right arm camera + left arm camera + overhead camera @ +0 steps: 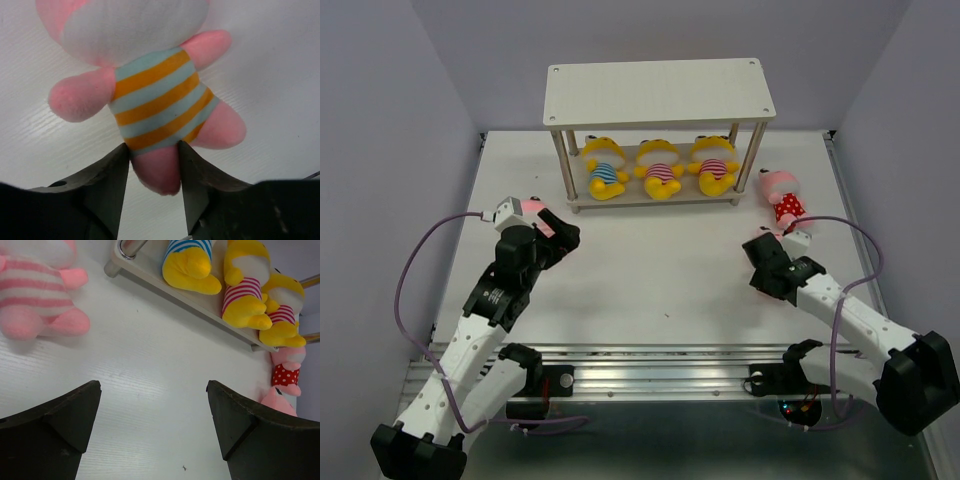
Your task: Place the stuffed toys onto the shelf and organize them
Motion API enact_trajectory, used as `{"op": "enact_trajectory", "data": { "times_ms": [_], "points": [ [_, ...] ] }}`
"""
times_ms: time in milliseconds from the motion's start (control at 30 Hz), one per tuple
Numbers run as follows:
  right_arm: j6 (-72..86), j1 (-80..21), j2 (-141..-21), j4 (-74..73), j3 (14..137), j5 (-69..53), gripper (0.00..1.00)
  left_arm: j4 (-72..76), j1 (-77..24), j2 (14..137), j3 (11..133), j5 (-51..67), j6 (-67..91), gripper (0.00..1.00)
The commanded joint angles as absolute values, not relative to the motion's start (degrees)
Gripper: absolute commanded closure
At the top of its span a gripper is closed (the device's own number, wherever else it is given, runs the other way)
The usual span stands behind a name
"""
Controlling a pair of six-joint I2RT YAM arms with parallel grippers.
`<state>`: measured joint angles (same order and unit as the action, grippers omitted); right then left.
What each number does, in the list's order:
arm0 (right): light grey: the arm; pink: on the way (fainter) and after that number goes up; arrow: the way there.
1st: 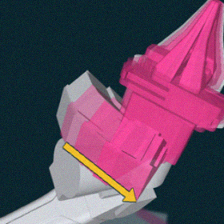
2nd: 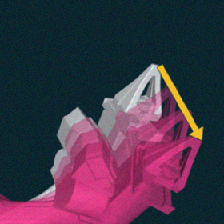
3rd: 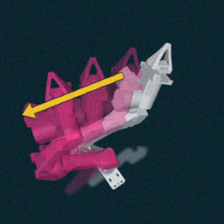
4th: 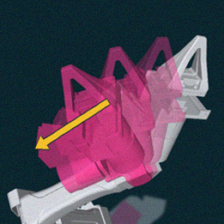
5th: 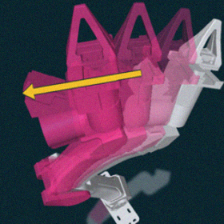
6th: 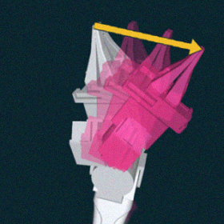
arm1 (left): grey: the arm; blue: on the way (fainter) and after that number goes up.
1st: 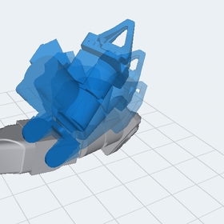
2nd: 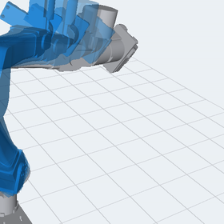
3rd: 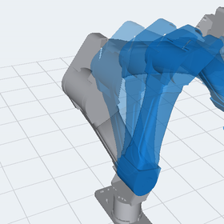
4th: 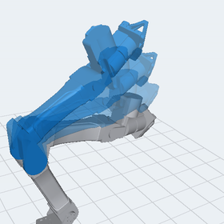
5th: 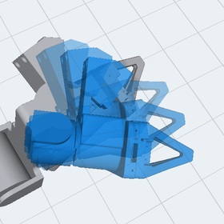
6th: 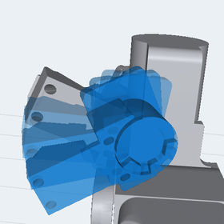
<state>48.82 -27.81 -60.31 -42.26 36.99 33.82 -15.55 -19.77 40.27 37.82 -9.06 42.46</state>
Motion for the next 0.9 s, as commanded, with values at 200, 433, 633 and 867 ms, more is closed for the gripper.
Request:
{"op": "enact_trajectory", "data": {
  "times_ms": [200, 433, 633, 867],
  "points": [
    [47.9, -27.2, -61.3, -40.1, 36.6, 32.4, 0.99, -13.9, -19.8, 39.0, 37.1, -9.7, 41.7, 0.01],
    [42.1, -27.2, -53.0, -41.9, 42.6, 29.1, 0.99, -13.7, -19.7, 38.8, 36.6, -10.2, 42.0, 0.01],
    [34.3, -27.2, -48.5, -41.3, 49.0, 21.9, 0.99, -13.6, -19.8, 38.9, 37.0, -10.1, 41.7, 0.01],
    [27.3, -27.2, -45.4, -37.0, 60.3, 15.0, 0.99, -13.4, -19.7, 38.9, 37.0, -10.3, 41.7, 0.01]
  ]
}}
